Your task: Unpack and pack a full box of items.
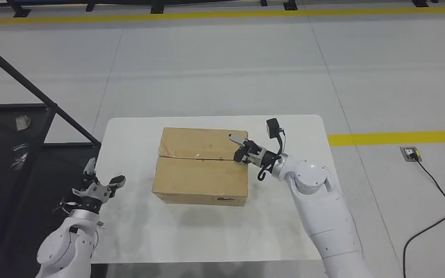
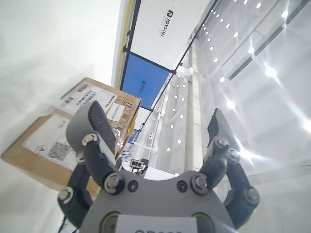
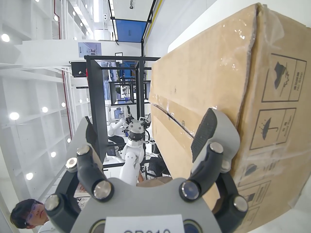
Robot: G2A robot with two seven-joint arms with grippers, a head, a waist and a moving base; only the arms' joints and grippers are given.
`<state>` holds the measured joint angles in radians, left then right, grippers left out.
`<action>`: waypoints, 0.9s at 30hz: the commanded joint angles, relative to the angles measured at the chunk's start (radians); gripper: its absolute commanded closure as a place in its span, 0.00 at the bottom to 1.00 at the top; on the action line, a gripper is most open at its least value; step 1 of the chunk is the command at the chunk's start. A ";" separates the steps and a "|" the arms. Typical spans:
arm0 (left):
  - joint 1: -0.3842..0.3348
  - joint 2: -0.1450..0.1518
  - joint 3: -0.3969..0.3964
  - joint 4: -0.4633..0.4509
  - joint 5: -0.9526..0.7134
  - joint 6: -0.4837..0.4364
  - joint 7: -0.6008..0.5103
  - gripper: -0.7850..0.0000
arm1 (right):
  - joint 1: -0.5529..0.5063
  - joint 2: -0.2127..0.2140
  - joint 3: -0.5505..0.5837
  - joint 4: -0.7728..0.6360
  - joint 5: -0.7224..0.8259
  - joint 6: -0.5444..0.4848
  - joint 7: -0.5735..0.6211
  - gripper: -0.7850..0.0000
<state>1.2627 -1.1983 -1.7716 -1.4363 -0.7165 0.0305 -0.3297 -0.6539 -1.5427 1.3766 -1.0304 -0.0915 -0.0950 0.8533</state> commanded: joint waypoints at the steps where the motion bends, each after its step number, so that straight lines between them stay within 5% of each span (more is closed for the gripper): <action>1: 0.000 0.000 -0.001 -0.001 -0.019 0.000 0.000 0.00 | 0.000 0.000 0.000 0.000 0.000 0.000 0.001 0.00; 15: 0.012 -0.014 0.115 0.033 0.006 0.028 0.007 0.00 | 0.000 0.000 0.000 0.000 0.000 0.000 0.001 0.00; 20: -0.044 -0.030 0.181 0.097 -0.028 0.000 0.045 0.00 | 0.000 0.000 0.000 0.000 0.000 0.000 0.001 0.00; 27: -0.158 -0.068 0.274 0.220 -0.107 -0.099 0.233 0.00 | 0.000 0.000 0.000 0.000 0.000 0.000 0.001 0.00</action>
<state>1.1190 -1.2603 -1.5059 -1.2326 -0.8043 -0.0438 -0.1294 -0.6538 -1.5428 1.3767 -1.0302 -0.0915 -0.0950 0.8539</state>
